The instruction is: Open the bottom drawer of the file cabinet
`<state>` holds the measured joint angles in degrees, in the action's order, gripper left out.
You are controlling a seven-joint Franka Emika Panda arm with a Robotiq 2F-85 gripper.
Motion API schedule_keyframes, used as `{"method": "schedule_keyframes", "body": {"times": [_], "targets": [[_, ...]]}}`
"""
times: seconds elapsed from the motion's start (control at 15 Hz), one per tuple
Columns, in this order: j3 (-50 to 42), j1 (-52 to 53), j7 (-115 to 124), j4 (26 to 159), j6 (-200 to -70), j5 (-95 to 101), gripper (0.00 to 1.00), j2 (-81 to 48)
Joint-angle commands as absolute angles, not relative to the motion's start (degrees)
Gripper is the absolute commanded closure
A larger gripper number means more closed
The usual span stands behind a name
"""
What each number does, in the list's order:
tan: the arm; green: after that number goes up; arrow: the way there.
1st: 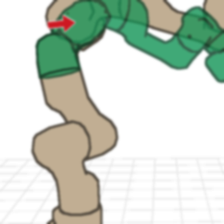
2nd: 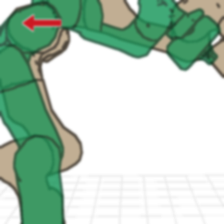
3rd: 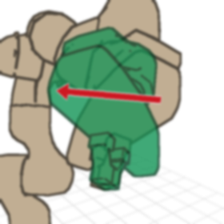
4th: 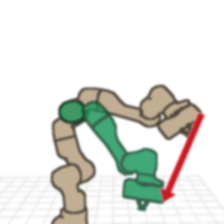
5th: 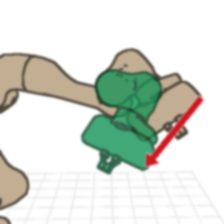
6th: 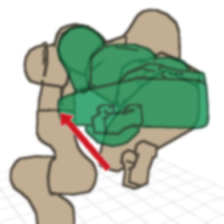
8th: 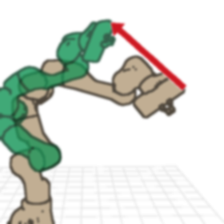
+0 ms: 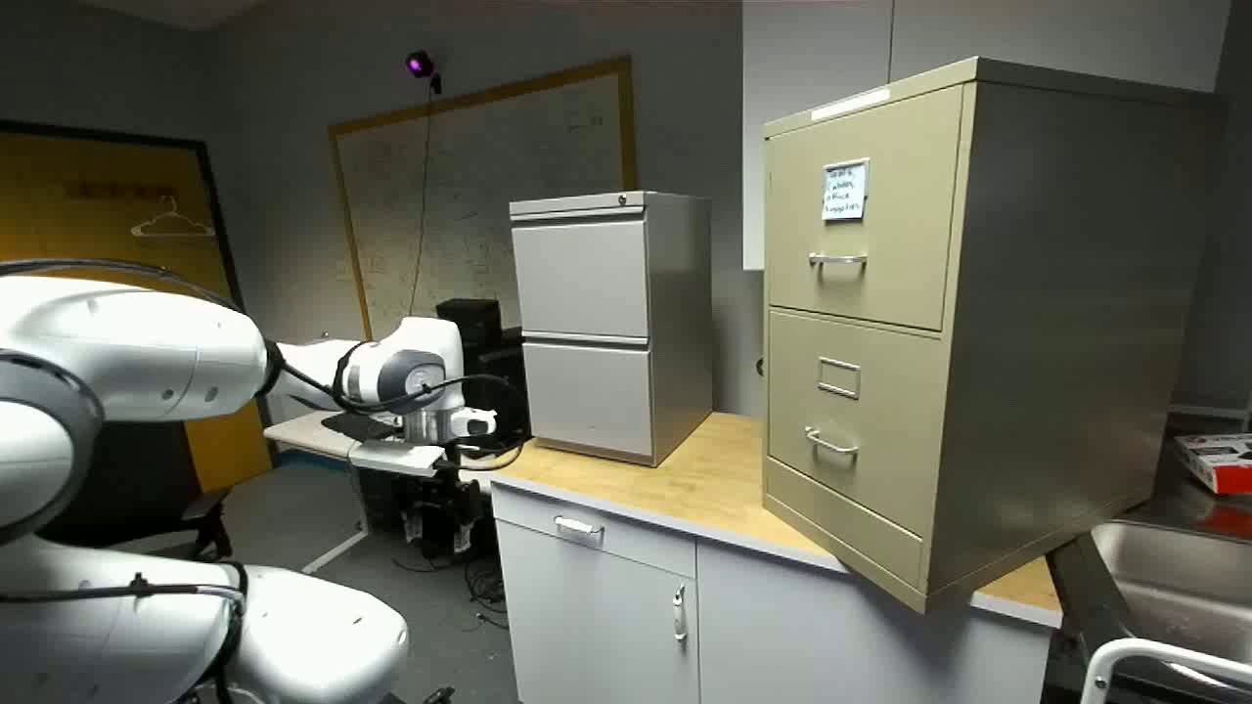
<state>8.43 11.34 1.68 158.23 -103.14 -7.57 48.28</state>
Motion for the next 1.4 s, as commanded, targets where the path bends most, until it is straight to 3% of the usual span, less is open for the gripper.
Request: {"method": "schedule_keyframes", "body": {"times": [0.0, 0.73, 1.33], "targets": [[8.5, 11.2, 1.6, 158.1, -103.1, -7.6, 0.0, 48.3], [8.0, 9.9, 2.2, 158.0, -104.8, -7.4, 0.0, 47.5], [-1.4, -0.2, -0.6, 157.3, -124.5, -5.2, 0.0, 45.0]]}}
